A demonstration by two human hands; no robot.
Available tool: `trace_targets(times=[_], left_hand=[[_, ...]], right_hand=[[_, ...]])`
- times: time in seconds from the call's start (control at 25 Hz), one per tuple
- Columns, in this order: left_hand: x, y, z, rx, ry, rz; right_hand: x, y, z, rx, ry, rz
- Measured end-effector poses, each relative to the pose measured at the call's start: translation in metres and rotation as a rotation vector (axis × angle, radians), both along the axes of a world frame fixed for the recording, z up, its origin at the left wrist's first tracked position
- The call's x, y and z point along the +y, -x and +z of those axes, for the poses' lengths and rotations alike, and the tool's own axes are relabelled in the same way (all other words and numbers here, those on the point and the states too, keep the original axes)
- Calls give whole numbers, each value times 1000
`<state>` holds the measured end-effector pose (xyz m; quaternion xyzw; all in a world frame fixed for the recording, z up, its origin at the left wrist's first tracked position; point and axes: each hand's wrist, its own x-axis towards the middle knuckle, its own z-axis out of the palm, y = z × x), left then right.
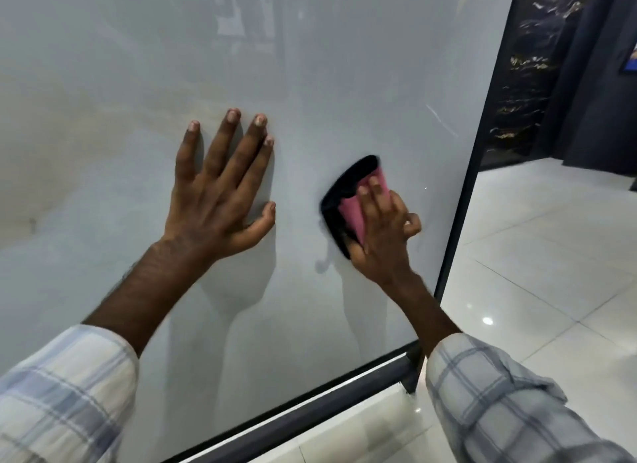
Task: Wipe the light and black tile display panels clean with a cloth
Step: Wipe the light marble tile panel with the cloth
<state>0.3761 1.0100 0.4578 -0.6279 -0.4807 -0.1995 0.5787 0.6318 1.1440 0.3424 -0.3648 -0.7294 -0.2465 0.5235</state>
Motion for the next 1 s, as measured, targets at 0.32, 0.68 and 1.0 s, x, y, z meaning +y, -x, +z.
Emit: trace_targets(times=[0.32,0.68,1.0], left_hand=[[1,-5,-5,-43,22,36],[5,-15,-97,126,179,2],[5,-16,-101,130,157,18]], right_hand=[[-29,38,-59,255,235,-95],[-31,25,-127,681,691,-125],[-57,48,-171,1399,1463,-195]])
